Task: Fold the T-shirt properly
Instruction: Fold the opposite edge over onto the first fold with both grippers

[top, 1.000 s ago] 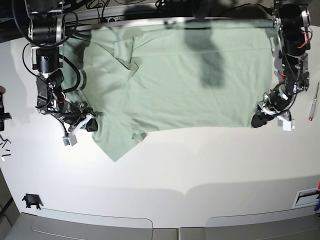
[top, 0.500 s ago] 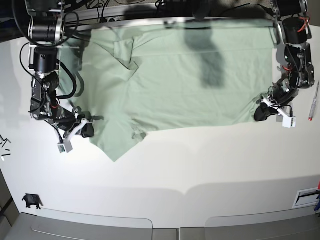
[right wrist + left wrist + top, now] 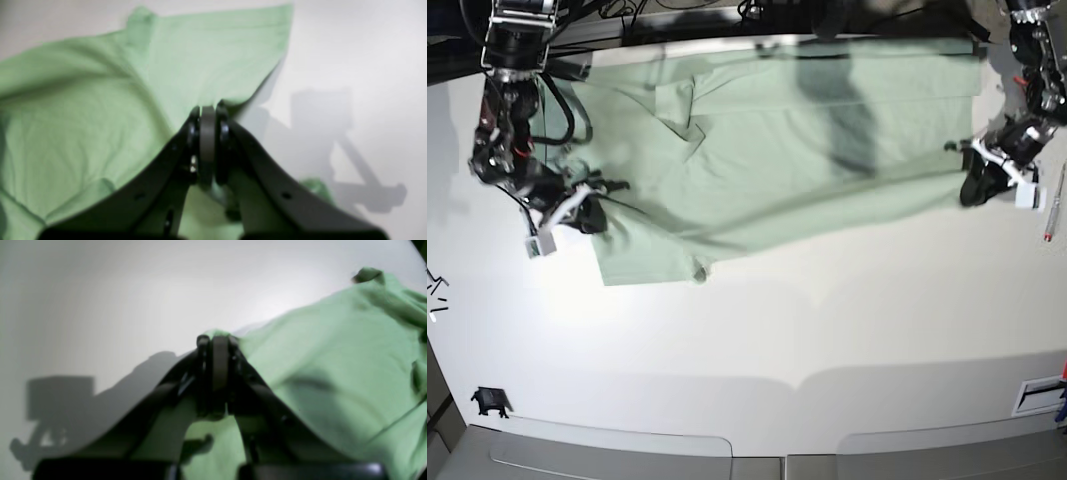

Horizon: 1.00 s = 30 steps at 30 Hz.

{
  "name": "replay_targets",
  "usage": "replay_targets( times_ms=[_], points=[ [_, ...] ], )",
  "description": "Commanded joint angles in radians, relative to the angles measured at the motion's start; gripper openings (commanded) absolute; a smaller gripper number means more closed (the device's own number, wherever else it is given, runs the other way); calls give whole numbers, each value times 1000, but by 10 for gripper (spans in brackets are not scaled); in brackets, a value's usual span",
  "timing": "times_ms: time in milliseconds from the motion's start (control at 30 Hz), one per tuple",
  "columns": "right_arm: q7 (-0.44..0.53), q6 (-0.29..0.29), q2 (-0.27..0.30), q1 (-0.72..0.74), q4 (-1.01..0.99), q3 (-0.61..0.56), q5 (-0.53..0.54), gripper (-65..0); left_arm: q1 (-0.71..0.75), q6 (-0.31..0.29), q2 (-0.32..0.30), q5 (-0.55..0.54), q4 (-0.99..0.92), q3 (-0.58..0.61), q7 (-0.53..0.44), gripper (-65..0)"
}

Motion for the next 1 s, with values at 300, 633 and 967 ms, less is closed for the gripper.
replay_targets(
  times_ms=[300,633,967],
  points=[
    [-267,6,20,-88,31,248,323,-650,195,-5,-12,-37,137,-123,-24,-650],
    [-298,6,17,-244,31,340,442,-650,220,5,-12,-36,137,-156,-7,-650],
    [-298,6,17,-325,31,340,442,-650,220,66,-12,-36,135,-156,80,-650]
  ],
)
